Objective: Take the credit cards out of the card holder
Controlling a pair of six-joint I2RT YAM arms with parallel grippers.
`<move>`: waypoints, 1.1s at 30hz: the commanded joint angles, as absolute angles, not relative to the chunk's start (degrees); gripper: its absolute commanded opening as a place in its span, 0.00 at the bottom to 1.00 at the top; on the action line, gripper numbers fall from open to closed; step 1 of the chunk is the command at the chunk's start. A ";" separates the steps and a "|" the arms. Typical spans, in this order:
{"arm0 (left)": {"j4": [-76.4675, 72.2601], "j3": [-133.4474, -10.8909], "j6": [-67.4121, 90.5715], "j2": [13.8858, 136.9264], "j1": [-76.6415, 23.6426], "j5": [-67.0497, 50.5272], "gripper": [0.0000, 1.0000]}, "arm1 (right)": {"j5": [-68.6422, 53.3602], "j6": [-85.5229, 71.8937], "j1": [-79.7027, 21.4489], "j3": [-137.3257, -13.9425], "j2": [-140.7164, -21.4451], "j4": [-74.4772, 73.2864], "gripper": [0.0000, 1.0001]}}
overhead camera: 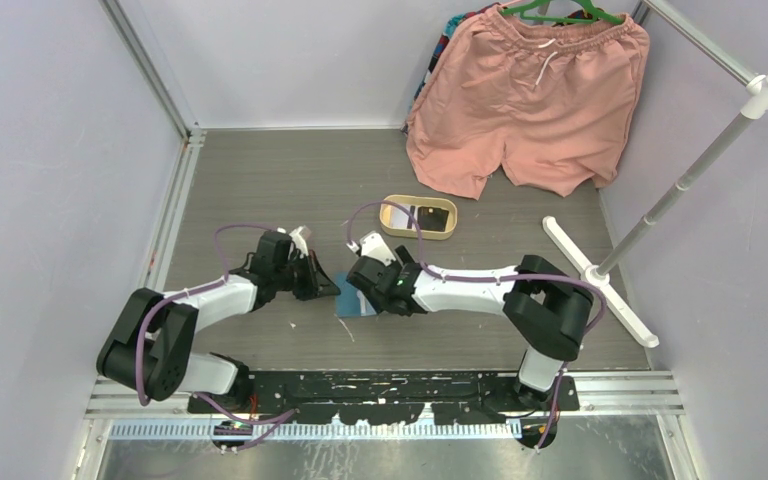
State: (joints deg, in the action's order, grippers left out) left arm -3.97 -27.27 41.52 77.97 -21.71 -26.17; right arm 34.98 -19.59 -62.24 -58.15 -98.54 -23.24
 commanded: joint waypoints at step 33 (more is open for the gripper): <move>-6.78 -23.51 38.38 82.09 -21.84 -20.72 0.00 | -20.04 -46.10 -48.03 -51.69 -97.71 10.10 0.79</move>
